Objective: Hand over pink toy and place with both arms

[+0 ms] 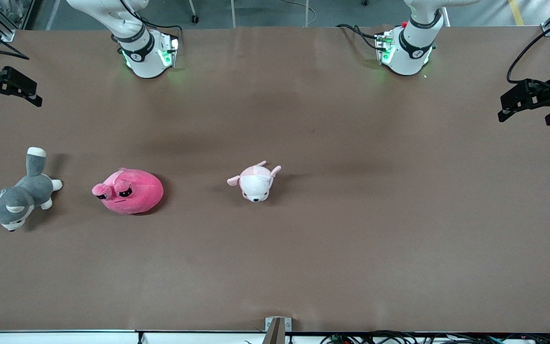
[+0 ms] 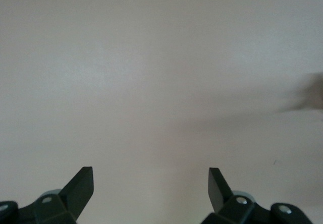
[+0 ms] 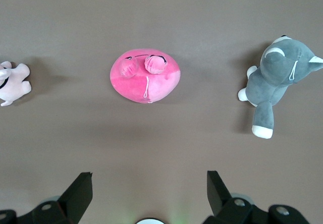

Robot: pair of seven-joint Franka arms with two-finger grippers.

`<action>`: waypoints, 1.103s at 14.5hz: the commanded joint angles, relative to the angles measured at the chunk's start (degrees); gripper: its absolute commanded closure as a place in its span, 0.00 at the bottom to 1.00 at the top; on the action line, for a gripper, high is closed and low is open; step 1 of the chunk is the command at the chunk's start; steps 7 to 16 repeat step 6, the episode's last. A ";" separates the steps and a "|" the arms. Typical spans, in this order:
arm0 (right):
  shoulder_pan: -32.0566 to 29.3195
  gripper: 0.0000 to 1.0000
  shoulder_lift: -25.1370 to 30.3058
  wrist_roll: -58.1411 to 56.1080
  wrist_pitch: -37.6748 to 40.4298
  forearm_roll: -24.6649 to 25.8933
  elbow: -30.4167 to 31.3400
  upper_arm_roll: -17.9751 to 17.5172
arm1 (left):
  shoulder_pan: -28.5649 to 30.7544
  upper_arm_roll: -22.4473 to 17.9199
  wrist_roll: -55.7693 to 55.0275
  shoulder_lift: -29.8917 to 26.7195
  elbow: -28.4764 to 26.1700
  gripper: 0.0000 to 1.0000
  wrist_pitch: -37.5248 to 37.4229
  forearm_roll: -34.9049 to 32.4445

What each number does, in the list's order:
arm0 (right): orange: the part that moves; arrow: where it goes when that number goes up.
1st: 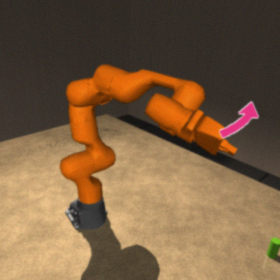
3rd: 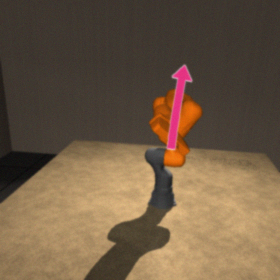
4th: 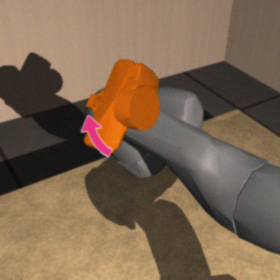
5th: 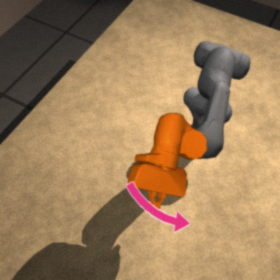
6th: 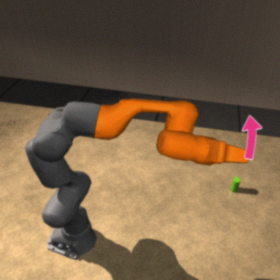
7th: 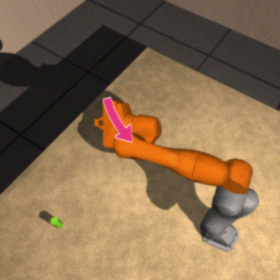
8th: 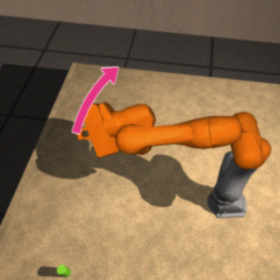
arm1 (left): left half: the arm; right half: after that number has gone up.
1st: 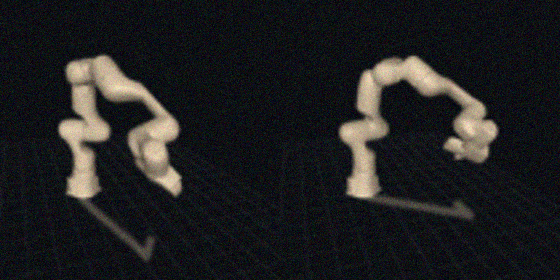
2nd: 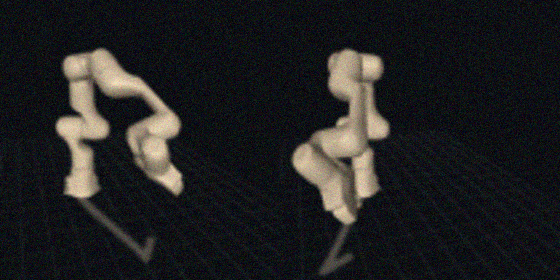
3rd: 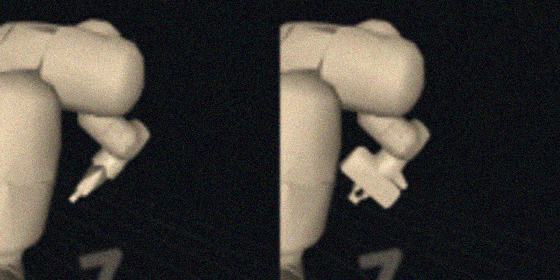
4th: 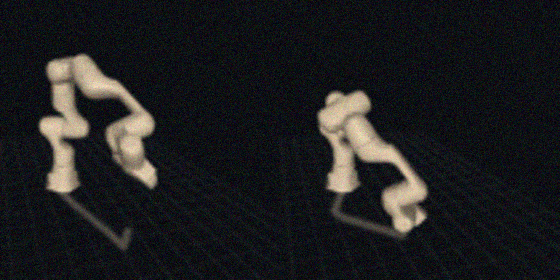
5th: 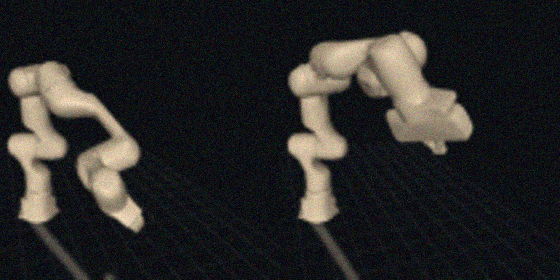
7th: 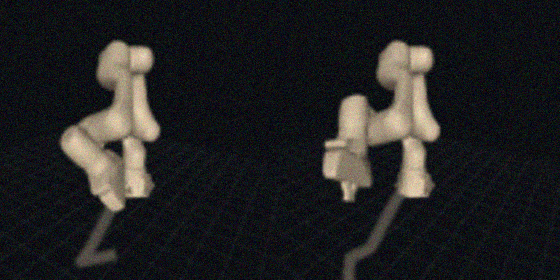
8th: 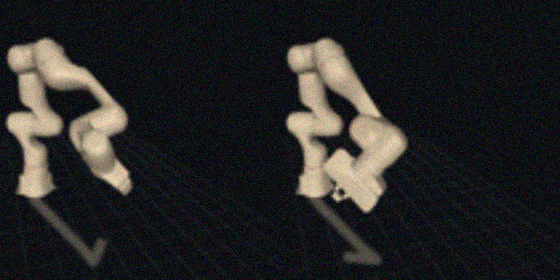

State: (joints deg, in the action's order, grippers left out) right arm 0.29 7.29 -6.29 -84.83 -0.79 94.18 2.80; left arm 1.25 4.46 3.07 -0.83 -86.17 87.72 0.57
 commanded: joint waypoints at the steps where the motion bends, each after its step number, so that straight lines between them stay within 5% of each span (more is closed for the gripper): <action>1: -0.38 0.00 1.06 -0.56 0.28 0.27 0.83 -0.25 | -0.54 -0.06 -0.78 0.13 0.74 0.00 0.17 -0.22; 16: -0.29 0.00 1.06 -0.65 0.10 0.53 0.74 -0.25 | -0.63 0.03 -0.78 0.21 0.65 0.00 0.17 -0.13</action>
